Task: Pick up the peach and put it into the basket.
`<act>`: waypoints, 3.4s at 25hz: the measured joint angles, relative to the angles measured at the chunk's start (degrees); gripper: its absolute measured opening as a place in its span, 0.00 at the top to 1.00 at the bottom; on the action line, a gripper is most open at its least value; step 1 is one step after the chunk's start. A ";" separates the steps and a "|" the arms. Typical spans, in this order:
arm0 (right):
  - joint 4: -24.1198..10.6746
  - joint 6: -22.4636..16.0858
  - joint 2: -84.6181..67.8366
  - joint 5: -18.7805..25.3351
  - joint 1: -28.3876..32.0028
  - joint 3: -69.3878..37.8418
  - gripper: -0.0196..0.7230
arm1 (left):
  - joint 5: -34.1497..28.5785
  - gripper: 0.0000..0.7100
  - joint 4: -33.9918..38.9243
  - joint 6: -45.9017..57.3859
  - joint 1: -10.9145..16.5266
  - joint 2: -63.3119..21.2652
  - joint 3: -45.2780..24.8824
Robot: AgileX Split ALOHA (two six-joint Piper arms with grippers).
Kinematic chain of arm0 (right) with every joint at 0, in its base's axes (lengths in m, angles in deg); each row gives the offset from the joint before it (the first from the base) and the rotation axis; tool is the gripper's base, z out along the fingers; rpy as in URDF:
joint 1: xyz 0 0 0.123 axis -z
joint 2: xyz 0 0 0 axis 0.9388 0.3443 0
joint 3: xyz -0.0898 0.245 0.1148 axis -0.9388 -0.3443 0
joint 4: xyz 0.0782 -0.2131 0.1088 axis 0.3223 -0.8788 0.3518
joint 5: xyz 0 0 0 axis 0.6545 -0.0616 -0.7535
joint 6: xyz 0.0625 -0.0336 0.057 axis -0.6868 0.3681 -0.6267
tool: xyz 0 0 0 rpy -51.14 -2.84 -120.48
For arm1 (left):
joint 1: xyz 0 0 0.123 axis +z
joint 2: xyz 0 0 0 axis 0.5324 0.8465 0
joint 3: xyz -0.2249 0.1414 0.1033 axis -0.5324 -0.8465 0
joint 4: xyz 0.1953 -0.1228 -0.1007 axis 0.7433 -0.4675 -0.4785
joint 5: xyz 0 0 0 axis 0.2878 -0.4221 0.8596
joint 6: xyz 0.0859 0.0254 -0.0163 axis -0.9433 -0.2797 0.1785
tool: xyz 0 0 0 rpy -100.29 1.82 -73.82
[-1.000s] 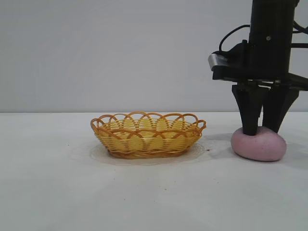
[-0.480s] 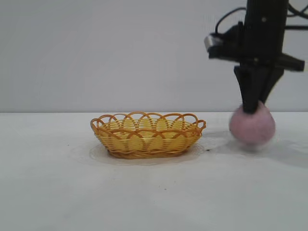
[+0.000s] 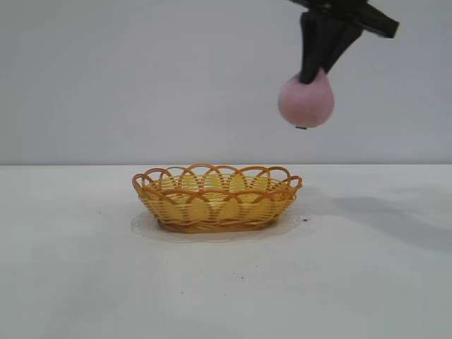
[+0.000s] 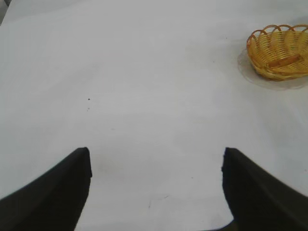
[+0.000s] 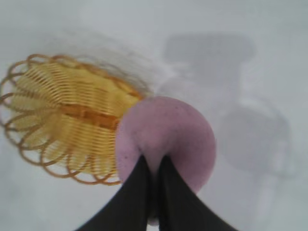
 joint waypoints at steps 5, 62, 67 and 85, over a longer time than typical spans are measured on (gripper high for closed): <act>0.38 0.00 2.76 -2.57 -6.40 0.00 0.97 | 0.00 0.30 0.00 0.00 0.00 0.00 0.00; -9.79 -0.50 -0.24 -0.29 24.67 -1.32 0.49 | 0.00 0.30 0.00 0.00 0.00 0.00 0.00; -8.63 -0.50 -7.39 -0.11 24.67 -5.63 0.49 | 0.00 0.30 0.00 0.00 0.00 0.00 0.00; -7.82 -0.50 -58.13 -2.58 24.67 -49.28 0.49 | 0.00 0.30 0.00 0.00 0.00 0.00 0.00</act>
